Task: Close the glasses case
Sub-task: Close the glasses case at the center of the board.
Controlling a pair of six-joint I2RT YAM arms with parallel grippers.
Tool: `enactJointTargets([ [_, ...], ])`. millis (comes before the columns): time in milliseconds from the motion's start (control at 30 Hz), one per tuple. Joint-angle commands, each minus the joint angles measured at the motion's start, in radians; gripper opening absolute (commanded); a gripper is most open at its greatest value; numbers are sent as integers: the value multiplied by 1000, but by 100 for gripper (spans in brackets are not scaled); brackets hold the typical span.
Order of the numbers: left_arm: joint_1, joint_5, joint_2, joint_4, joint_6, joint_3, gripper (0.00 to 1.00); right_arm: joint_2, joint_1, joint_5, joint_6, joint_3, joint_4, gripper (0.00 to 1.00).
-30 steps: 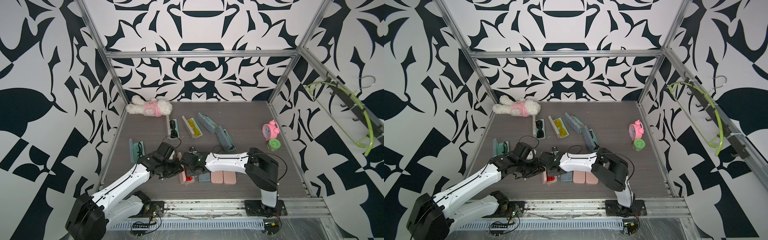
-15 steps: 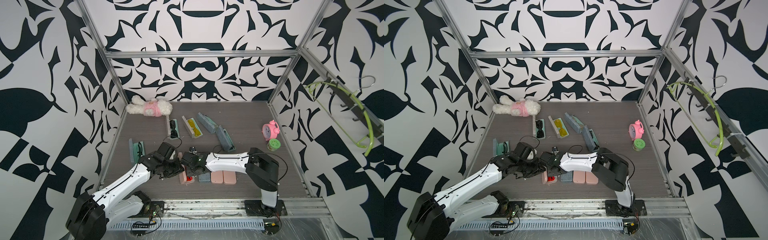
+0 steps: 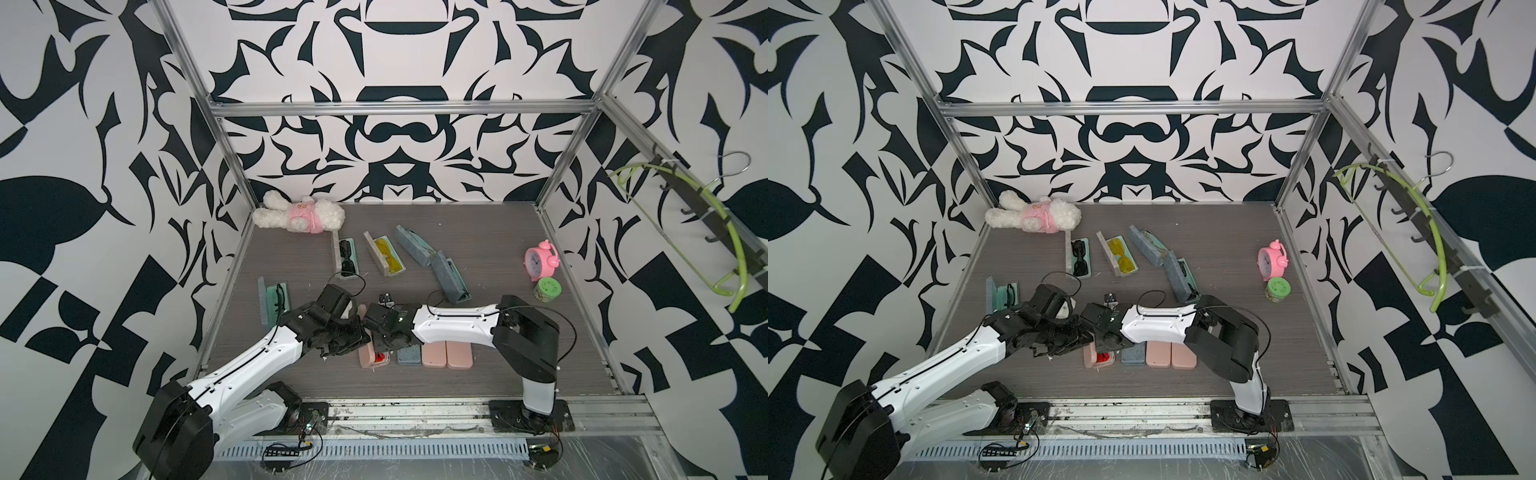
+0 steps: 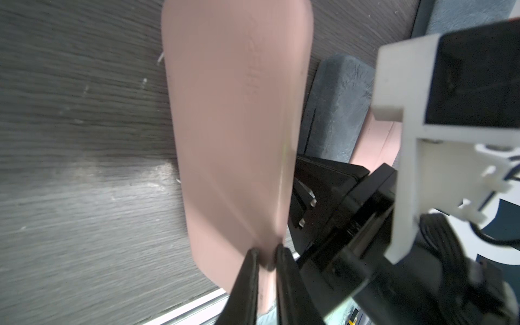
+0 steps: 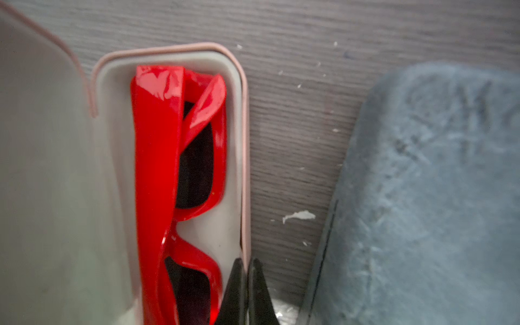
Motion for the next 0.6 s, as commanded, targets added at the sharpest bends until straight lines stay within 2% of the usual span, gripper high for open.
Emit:
enactJointTargets([
  [0,-27,-24,53,7,4,-17,15,-24,25,41,2,-10,61,2],
  [567,-33,-11,123,90,-5,-60,15,-49,26,22,1,-57,115,2],
])
